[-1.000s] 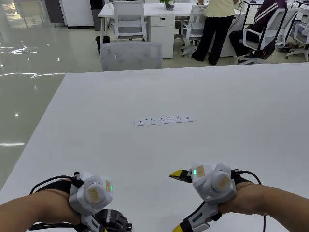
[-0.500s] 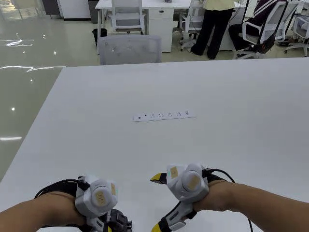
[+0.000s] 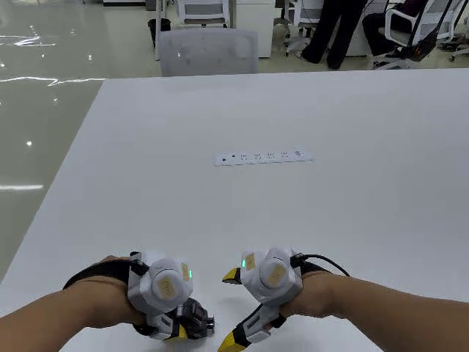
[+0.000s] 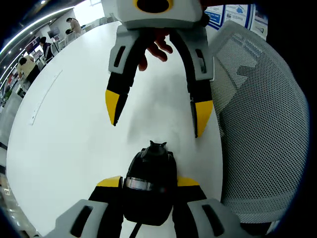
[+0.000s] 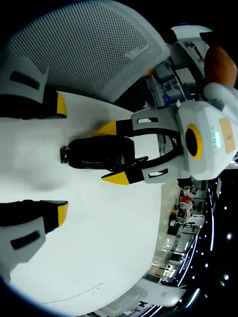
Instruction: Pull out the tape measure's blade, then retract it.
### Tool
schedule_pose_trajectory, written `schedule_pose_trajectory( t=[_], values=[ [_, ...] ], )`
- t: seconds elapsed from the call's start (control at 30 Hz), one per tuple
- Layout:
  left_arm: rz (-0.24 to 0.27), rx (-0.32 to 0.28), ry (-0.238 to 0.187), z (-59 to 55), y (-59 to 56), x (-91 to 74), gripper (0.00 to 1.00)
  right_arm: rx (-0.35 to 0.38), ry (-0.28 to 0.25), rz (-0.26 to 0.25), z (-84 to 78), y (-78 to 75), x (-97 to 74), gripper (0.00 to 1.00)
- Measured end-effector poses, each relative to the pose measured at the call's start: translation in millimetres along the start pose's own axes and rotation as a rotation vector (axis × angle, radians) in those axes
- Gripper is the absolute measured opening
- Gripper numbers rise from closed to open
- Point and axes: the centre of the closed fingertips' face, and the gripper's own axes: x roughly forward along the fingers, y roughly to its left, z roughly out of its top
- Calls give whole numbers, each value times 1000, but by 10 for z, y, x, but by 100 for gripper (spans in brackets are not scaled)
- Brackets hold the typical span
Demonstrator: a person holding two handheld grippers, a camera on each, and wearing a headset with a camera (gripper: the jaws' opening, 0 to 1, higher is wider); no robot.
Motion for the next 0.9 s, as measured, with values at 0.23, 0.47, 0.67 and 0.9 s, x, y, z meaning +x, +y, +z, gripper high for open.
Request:
schedule_pose_trajectory(
  t=[0.23, 0.47, 0.67, 0.9],
  values=[
    [6, -6, -2, 2, 5, 1, 35, -20, 29, 31, -37, 75, 170, 45],
    [7, -7, -2, 4, 10, 5, 35, -45, 54, 13, -79, 49, 187, 25],
    [13, -8, -2, 3, 6, 2, 35, -77, 69, 5, -95, 54, 224, 16],
    [20, -23, -2, -8, 6, -1, 35, -41, 95, -5, -116, 37, 281, 15]
  ],
)
